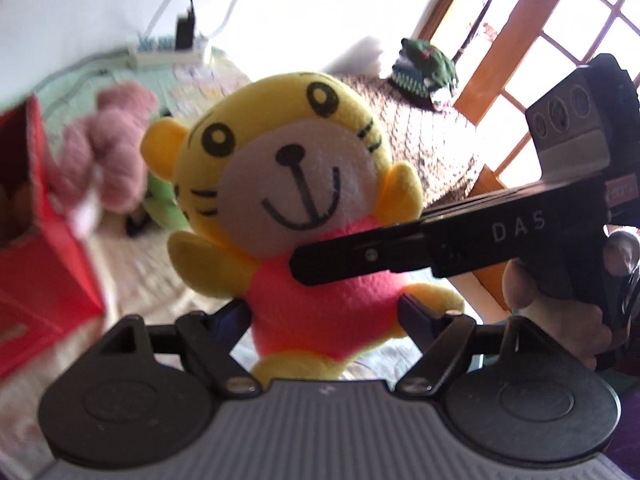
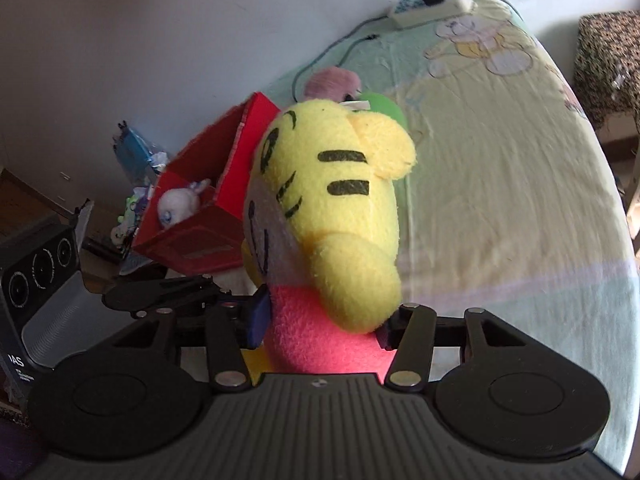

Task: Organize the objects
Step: 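Carry the tiger over the red box and lower it inside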

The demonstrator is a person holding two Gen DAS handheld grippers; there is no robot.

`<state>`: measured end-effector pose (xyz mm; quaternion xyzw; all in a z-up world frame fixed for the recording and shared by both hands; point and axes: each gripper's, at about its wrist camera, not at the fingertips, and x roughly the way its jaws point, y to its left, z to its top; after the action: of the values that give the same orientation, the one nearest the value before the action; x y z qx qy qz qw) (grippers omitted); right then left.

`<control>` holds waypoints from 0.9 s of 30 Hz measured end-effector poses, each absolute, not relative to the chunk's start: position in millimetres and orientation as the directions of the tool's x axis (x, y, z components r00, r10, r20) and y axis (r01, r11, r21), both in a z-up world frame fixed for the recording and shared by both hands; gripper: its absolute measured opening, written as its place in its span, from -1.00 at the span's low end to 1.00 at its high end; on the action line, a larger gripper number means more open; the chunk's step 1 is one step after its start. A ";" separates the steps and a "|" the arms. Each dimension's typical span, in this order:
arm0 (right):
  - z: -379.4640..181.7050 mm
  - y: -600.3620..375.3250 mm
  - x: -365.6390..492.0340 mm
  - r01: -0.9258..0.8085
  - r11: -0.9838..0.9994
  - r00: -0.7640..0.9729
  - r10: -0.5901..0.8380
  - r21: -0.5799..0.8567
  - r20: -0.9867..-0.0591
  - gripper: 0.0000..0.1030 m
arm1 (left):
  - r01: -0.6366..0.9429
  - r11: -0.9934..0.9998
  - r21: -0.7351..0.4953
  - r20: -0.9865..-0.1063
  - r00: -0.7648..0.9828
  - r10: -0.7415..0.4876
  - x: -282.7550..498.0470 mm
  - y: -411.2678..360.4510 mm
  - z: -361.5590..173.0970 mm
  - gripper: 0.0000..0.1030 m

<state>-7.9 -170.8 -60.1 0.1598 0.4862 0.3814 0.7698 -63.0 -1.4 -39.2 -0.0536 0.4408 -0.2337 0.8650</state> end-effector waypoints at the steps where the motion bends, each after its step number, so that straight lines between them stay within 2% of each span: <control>1: -54.3 -165.0 -10.1 -0.443 0.649 0.248 0.751 0.618 -0.611 0.04 | 0.358 0.890 -0.283 -0.724 0.529 -0.443 -67.0 9.2 -30.4 0.56; 8: -3.0 -89.6 -15.2 -0.569 0.599 0.354 0.797 0.564 -0.489 0.04 | 0.298 0.929 -0.218 -0.630 0.684 -0.367 -70.5 93.7 22.9 0.56; 13: 15.3 -31.9 -2.2 -0.586 0.598 0.403 0.800 0.547 -0.444 0.04 | 0.232 0.947 -0.221 -0.606 0.729 -0.320 -53.6 149.1 34.1 0.59; 18: 7.2 25.0 20.2 -0.552 0.677 0.438 0.733 0.488 -0.521 -0.01 | 0.138 0.946 -0.294 -0.644 0.703 -0.303 -32.3 200.9 11.8 0.60; 23: -19.2 61.4 31.0 -0.529 0.741 0.466 0.661 0.413 -0.589 -0.04 | 0.068 0.951 -0.301 -0.695 0.667 -0.268 -15.2 223.0 -20.3 0.60; 27: -36.6 75.9 38.8 -0.505 0.759 0.424 0.633 0.411 -0.648 -0.03 | 0.042 0.947 -0.318 -0.720 0.640 -0.270 -10.3 237.7 -37.7 0.60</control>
<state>38.8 75.9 -36.6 0.0768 0.4167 0.3384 0.8402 -10.3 237.7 -37.7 -0.1371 0.4153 -0.0872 0.8951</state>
